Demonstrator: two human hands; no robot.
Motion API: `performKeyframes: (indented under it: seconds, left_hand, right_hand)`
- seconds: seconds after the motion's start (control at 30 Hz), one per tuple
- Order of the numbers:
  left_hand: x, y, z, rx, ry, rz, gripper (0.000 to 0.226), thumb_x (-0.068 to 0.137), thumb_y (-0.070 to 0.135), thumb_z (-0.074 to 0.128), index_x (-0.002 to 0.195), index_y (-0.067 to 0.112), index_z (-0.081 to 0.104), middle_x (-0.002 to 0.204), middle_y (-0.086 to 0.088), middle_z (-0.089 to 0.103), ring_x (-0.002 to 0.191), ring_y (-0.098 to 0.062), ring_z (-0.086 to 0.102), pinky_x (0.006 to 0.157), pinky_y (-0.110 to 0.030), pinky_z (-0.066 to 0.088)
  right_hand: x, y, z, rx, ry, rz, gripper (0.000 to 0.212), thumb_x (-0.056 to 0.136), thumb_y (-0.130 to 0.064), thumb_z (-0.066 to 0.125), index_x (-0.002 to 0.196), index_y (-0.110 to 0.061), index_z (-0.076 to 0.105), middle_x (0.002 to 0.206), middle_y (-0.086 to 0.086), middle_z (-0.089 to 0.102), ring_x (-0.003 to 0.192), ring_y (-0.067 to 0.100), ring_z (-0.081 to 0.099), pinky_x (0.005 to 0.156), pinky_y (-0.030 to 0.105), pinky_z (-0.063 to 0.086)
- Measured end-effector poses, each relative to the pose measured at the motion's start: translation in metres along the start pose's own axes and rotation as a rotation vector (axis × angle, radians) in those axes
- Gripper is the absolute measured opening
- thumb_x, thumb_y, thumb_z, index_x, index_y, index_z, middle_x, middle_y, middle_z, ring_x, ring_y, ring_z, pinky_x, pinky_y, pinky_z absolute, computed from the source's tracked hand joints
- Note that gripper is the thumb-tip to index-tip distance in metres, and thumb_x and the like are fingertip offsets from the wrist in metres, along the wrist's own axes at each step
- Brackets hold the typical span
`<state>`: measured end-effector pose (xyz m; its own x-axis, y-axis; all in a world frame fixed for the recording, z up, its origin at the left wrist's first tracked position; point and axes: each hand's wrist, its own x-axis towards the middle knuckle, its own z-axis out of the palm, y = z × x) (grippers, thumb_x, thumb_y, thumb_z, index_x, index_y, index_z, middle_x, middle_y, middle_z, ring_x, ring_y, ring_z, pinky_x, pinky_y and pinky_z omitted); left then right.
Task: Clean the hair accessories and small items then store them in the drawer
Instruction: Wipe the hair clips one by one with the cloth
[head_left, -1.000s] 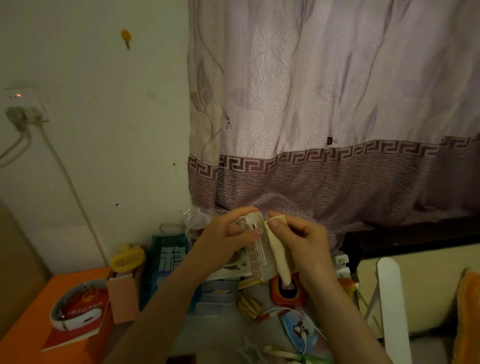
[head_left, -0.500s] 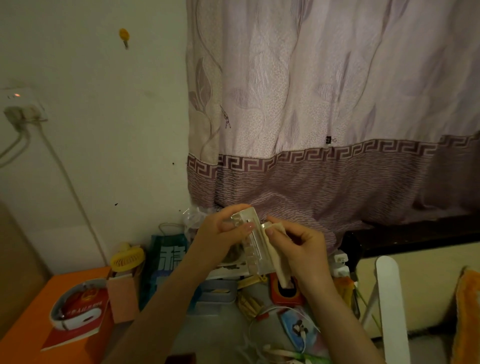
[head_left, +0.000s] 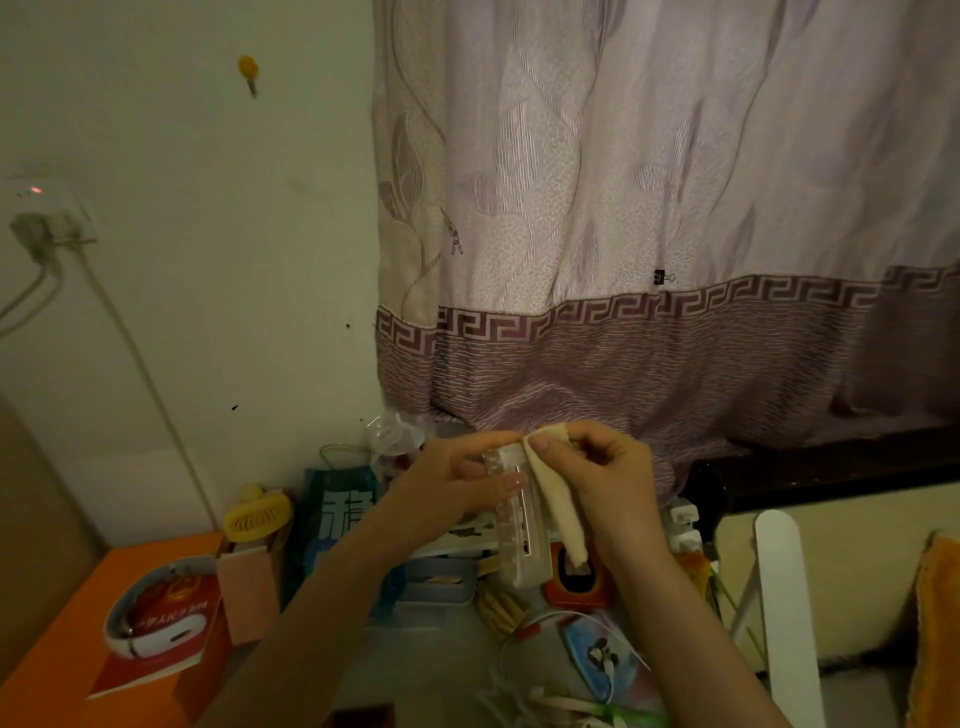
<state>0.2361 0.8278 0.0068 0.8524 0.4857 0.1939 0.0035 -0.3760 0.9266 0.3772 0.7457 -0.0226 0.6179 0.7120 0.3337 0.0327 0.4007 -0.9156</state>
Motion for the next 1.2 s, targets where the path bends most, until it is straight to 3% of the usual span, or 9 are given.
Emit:
performKeyframes:
  seconds: [0.17,0.27,0.33,0.47,0.77,0.93,1.03,1.1,1.2]
  left_hand:
    - [0.0,-0.001,-0.002,0.028,0.023,-0.004,0.034,0.09,0.003,0.056,0.123,0.011,0.056,0.068,0.01,0.07,0.069,-0.004,0.068,0.069,-0.019,0.053]
    - [0.002,-0.007,-0.002,0.013,0.09,-0.009,0.032,0.089,0.01,0.059,0.12,0.018,0.059,0.087,-0.005,0.073,0.085,-0.024,0.07,0.077,-0.035,0.058]
    - [0.003,-0.011,-0.004,-0.04,0.146,-0.033,0.029,0.088,0.014,0.06,0.115,0.026,0.06,0.092,-0.012,0.072,0.09,-0.036,0.067,0.082,-0.045,0.054]
    - [0.004,-0.016,-0.006,-0.243,0.282,-0.076,0.031,0.083,0.02,0.062,0.113,0.029,0.062,0.099,-0.008,0.073,0.092,-0.023,0.07,0.078,-0.03,0.057]
    - [0.007,-0.024,-0.004,-0.3,0.522,-0.091,0.025,0.083,0.021,0.066,0.107,0.026,0.063,0.106,-0.009,0.068,0.096,-0.025,0.068,0.077,-0.032,0.058]
    - [0.007,-0.027,0.001,-0.344,0.602,-0.086,0.025,0.084,0.019,0.066,0.108,0.02,0.061,0.099,-0.006,0.069,0.093,-0.026,0.068,0.082,-0.041,0.057]
    - [0.008,-0.027,0.003,-0.351,0.644,-0.073,0.021,0.085,0.017,0.066,0.104,0.02,0.059,0.09,0.001,0.07,0.081,-0.015,0.069,0.072,-0.03,0.058]
    - [0.008,-0.028,0.005,-0.343,0.673,-0.074,0.021,0.084,0.018,0.066,0.104,0.019,0.058,0.088,0.002,0.069,0.075,-0.009,0.069,0.064,-0.023,0.057]
    - [0.009,-0.031,0.008,-0.331,0.697,-0.097,0.024,0.081,0.024,0.068,0.102,0.018,0.056,0.098,-0.007,0.067,0.084,-0.02,0.068,0.061,-0.024,0.056]
  right_hand:
    - [-0.001,0.001,0.0,0.046,-0.035,0.073,0.008,0.074,-0.011,0.074,0.08,-0.006,0.073,0.075,0.016,0.069,0.067,0.023,0.066,0.06,0.031,0.056]
    - [-0.005,0.004,-0.003,0.06,-0.001,0.096,0.019,0.068,-0.019,0.075,0.082,-0.006,0.073,0.08,0.018,0.07,0.071,0.025,0.066,0.066,0.036,0.057]
    - [-0.006,0.004,-0.007,0.086,0.051,0.109,0.015,0.073,-0.013,0.074,0.085,-0.004,0.073,0.081,0.014,0.072,0.073,0.021,0.067,0.067,0.033,0.057]
    - [-0.008,0.007,-0.016,0.172,0.098,0.154,0.008,0.079,-0.004,0.069,0.087,-0.001,0.07,0.072,0.005,0.071,0.064,0.012,0.066,0.056,0.023,0.053]
    - [-0.021,0.024,-0.01,0.19,0.077,0.23,0.013,0.068,-0.009,0.073,0.08,-0.006,0.071,0.066,0.005,0.068,0.061,0.014,0.063,0.054,0.023,0.052]
    - [-0.024,0.029,-0.003,0.13,0.073,0.239,0.044,0.051,-0.032,0.078,0.09,-0.012,0.075,0.097,0.01,0.073,0.086,0.03,0.067,0.077,0.042,0.056]
    - [-0.025,0.028,-0.001,0.101,0.063,0.23,0.046,0.055,-0.029,0.075,0.098,-0.013,0.073,0.096,0.004,0.074,0.09,0.03,0.068,0.079,0.045,0.056]
    - [-0.026,0.028,0.001,0.061,0.072,0.195,0.048,0.058,-0.031,0.075,0.104,-0.017,0.072,0.095,0.02,0.069,0.092,0.041,0.064,0.079,0.049,0.055]
    - [-0.026,0.029,0.003,0.011,0.065,0.121,0.044,0.062,-0.032,0.075,0.105,-0.025,0.071,0.099,0.028,0.065,0.094,0.044,0.059,0.082,0.049,0.054]
